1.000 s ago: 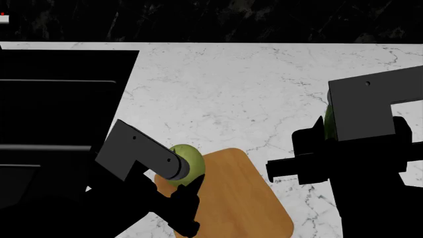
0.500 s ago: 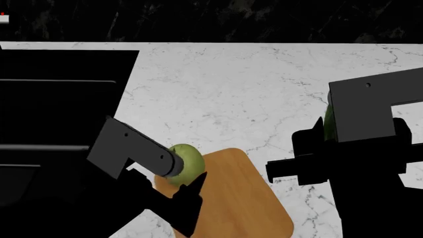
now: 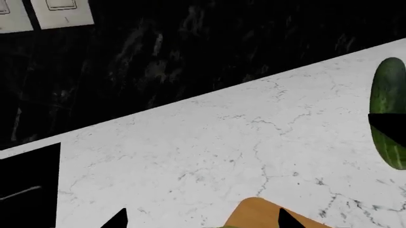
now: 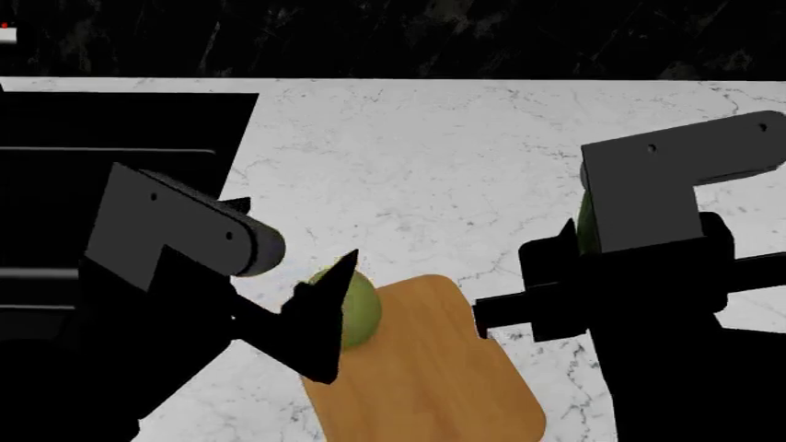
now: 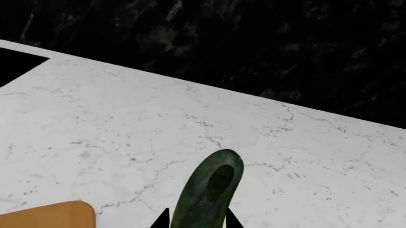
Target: Pick the vegetables from the sink and place them on the cutting board.
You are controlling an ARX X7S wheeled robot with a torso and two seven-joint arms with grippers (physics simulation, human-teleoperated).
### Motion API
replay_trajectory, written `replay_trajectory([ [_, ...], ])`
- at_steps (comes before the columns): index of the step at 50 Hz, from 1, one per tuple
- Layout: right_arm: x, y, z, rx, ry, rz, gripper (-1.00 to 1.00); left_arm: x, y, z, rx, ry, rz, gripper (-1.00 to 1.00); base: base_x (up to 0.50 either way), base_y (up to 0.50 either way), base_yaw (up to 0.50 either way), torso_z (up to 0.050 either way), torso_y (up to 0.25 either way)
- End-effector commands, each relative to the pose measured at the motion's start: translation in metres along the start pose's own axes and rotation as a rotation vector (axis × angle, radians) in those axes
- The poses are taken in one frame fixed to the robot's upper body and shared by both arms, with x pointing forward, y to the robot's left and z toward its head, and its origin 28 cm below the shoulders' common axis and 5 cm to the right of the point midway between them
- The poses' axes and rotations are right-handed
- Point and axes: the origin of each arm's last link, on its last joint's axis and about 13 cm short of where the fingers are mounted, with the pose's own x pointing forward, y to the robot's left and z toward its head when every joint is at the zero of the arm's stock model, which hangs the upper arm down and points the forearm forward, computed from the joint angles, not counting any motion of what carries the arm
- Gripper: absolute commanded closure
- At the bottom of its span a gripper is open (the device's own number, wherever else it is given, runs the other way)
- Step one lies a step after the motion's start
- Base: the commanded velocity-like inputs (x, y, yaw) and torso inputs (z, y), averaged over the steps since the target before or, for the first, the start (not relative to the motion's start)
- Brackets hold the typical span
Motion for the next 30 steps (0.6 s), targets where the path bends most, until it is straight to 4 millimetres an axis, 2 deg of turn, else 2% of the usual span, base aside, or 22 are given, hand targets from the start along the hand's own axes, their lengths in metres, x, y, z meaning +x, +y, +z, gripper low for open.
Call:
replay_trajectory([
  [1, 0.007, 0.009, 0.020, 0.001, 0.103, 0.132, 1.00, -0.011, 0.010, 0.016, -0.071, -0.136, 0.085, -1.00, 0.00, 0.00, 0.00, 0.000, 0.000],
  [4, 0.003, 0.011, 0.033, 0.013, 0.117, 0.172, 1.00, -0.016, 0.016, 0.018, -0.104, -0.166, 0.103, -1.00, 0.00, 0.00, 0.00, 0.000, 0.000],
  [5, 0.007, 0.002, 0.064, 0.125, 0.171, 0.273, 1.00, -0.029, 0.031, 0.021, -0.160, -0.205, 0.164, -1.00, 0.00, 0.00, 0.00, 0.000, 0.000],
  [6, -0.001, 0.005, 0.070, 0.191, 0.250, 0.368, 1.00, -0.031, 0.034, 0.022, -0.174, -0.214, 0.172, -1.00, 0.00, 0.00, 0.00, 0.000, 0.000],
  [16, -0.003, 0.005, 0.076, 0.243, 0.321, 0.429, 1.00, -0.035, 0.038, 0.022, -0.207, -0.235, 0.183, -1.00, 0.00, 0.00, 0.00, 0.000, 0.000],
  [30, -0.001, 0.005, 0.069, 0.244, 0.463, 0.443, 1.00, -0.034, 0.036, 0.019, -0.201, -0.226, 0.179, -1.00, 0.00, 0.00, 0.00, 0.000, 0.000],
])
